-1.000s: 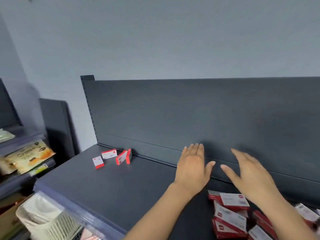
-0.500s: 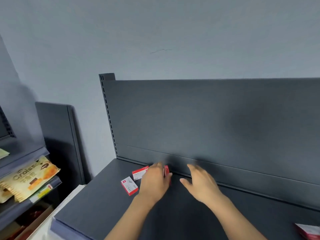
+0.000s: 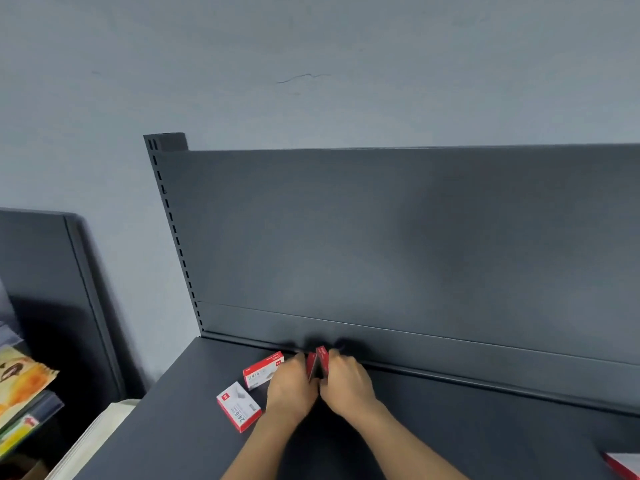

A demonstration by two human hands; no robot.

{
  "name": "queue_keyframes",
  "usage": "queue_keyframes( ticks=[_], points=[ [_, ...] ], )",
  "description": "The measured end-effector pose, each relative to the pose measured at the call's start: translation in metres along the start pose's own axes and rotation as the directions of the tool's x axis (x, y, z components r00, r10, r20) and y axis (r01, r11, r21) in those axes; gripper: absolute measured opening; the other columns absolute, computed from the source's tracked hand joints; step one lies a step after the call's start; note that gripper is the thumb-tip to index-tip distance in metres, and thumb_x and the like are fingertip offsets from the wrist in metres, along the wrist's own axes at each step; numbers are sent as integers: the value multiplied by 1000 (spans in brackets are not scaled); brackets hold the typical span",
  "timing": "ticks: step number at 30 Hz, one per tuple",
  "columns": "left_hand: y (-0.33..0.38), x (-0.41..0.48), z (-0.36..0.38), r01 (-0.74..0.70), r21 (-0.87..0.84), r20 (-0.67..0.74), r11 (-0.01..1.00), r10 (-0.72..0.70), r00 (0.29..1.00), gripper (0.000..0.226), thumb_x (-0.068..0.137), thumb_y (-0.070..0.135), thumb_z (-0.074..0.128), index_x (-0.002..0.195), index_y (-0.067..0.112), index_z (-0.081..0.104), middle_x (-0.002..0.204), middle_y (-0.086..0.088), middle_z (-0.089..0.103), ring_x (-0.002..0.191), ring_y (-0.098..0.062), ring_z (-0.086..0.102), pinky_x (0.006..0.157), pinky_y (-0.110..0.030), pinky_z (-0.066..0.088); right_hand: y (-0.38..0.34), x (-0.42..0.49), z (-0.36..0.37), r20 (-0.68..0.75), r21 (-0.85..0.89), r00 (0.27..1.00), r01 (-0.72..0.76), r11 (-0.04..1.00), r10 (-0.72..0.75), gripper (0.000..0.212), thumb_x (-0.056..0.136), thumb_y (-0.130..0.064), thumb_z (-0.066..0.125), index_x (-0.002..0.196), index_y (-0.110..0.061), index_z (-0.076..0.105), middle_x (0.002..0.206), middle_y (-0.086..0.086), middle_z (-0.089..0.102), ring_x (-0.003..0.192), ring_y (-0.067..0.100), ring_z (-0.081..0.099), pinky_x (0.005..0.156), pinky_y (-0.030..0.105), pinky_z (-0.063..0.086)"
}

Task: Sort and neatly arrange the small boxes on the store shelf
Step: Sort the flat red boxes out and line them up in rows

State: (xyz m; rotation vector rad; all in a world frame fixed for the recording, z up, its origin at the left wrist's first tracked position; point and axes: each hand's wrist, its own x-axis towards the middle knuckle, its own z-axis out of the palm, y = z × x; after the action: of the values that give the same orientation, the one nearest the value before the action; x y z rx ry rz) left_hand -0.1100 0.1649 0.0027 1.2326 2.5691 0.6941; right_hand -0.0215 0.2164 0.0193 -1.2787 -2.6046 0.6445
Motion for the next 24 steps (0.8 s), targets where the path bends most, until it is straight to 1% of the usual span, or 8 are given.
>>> queue_keyframes(
  ticks=[4, 8, 10, 13, 16, 19, 21, 24],
  points=[
    [-2, 3, 7, 10, -21, -57, 1000, -11, 998, 19, 89, 22, 50, 98, 11, 64, 102, -9, 70, 97, -28, 63, 77, -32, 45, 3, 4, 4, -59, 16, 998, -36, 999, 37, 23, 92, -19, 47, 111, -5, 53, 115, 17, 62, 108, 33, 57, 84, 37, 46],
    [2, -6, 1, -10, -44, -106, 999, 5, 994, 17, 88, 19, 54, 97, 13, 67, 97, -9, 72, 93, -29, 65, 70, -30, 45, 12, -8, -6, -98, 58, 992, -80, 995, 85, 20, 89, -11, 51, 108, -6, 57, 112, 18, 64, 104, 34, 59, 81, 37, 47],
    [13, -16, -8, -63, -65, -149, 996, 53, 987, 13, 86, 20, 59, 89, 12, 69, 89, -13, 73, 86, -33, 66, 63, -28, 41, 20, -23, -21, -136, 95, 986, -81, 992, 94, 21, 88, -9, 51, 108, -5, 57, 112, 19, 63, 104, 36, 58, 81, 37, 47],
    [45, -34, -25, -136, -52, -201, 989, 123, 972, 7, 80, 10, 66, 74, 6, 67, 78, -23, 70, 78, -43, 63, 59, -29, 34, 41, -54, -54, -231, 141, 968, -64, 988, 96, 21, 91, -18, 51, 108, -7, 57, 110, 17, 64, 103, 36, 57, 81, 39, 47],
    [90, -55, -33, -217, -51, -205, 975, 202, 958, 9, 80, 12, 68, 85, 5, 71, 74, -24, 69, 75, -46, 62, 60, -32, 38, 72, -92, -93, -335, 149, 938, -39, 988, 88, 24, 93, -25, 49, 108, -9, 58, 108, 15, 66, 100, 35, 58, 81, 40, 46],
    [144, -86, -28, -324, -114, -200, 939, 298, 934, 14, 83, 18, 67, 94, 12, 72, 78, -16, 72, 80, -39, 64, 63, -31, 40, 115, -135, -132, -405, 147, 910, -33, 989, 90, 23, 92, -27, 49, 106, -10, 58, 104, 12, 68, 96, 34, 59, 78, 38, 48],
    [181, -110, -16, -377, -182, -195, 908, 343, 919, 17, 84, 16, 66, 100, 16, 72, 85, -10, 74, 85, -35, 65, 67, -30, 41, 149, -163, -155, -435, 141, 894, -50, 989, 107, 23, 92, -28, 50, 107, -13, 59, 105, 10, 68, 96, 33, 60, 79, 38, 49],
    [228, -146, 9, -410, -212, -170, 887, 380, 909, 22, 83, 11, 65, 103, 17, 71, 90, -5, 74, 89, -29, 66, 69, -27, 41, 205, -203, -183, -444, 120, 884, -104, 987, 147, 23, 92, -30, 50, 110, -18, 58, 106, 6, 69, 97, 29, 61, 82, 36, 50]
  ],
)
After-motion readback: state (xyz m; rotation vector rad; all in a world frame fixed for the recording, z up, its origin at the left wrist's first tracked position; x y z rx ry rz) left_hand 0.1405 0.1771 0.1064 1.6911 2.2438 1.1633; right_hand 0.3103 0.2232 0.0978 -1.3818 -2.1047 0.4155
